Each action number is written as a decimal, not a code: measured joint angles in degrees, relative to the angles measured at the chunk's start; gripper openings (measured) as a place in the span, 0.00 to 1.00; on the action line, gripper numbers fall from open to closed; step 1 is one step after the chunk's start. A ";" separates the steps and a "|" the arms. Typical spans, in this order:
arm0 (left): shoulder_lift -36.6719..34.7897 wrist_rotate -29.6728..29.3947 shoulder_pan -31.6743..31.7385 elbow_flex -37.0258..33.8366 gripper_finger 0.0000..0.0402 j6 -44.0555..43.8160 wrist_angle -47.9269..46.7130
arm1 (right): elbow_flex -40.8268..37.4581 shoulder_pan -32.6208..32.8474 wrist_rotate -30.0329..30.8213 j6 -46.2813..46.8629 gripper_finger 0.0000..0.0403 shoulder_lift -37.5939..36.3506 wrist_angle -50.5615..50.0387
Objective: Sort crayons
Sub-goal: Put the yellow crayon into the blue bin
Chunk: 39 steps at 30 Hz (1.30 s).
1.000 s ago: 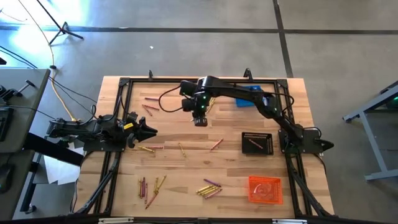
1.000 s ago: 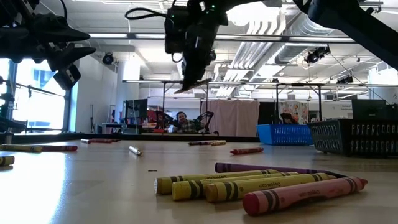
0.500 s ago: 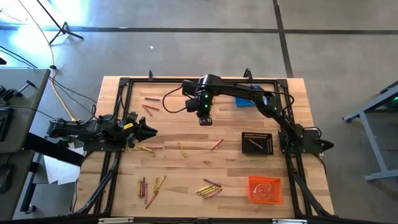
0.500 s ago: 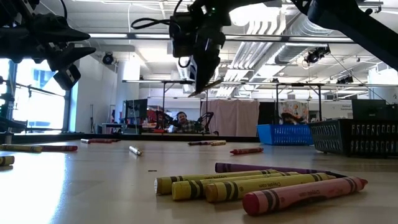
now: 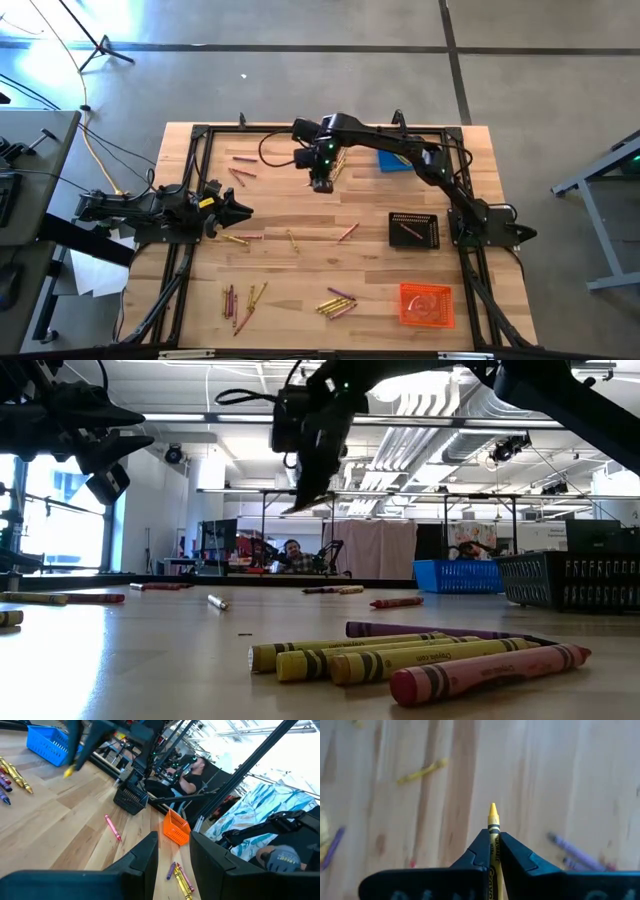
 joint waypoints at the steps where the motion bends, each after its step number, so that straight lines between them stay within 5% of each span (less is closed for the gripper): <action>1: 0.00 0.00 -0.01 0.00 0.25 0.00 0.00 | -1.50 0.03 0.00 1.03 0.03 0.09 2.49; 9: 0.00 0.00 0.00 0.02 0.25 -0.02 0.00 | -18.45 -0.64 0.09 7.25 0.03 -3.17 18.44; 18: 0.00 0.02 0.01 0.00 0.25 -0.02 0.00 | -47.85 -3.40 1.49 12.35 0.03 -23.80 36.88; 27: 0.00 0.01 0.01 0.00 0.25 -0.01 0.00 | -70.23 -10.79 19.08 18.06 0.03 -43.77 41.80; 33: 0.00 0.02 0.01 0.00 0.25 0.00 0.00 | -75.94 -14.98 30.23 20.35 0.03 -49.52 42.02; 39: 0.00 0.02 0.00 0.00 0.25 -0.01 0.01 | -77.86 -19.88 35.22 22.26 0.03 -50.02 42.92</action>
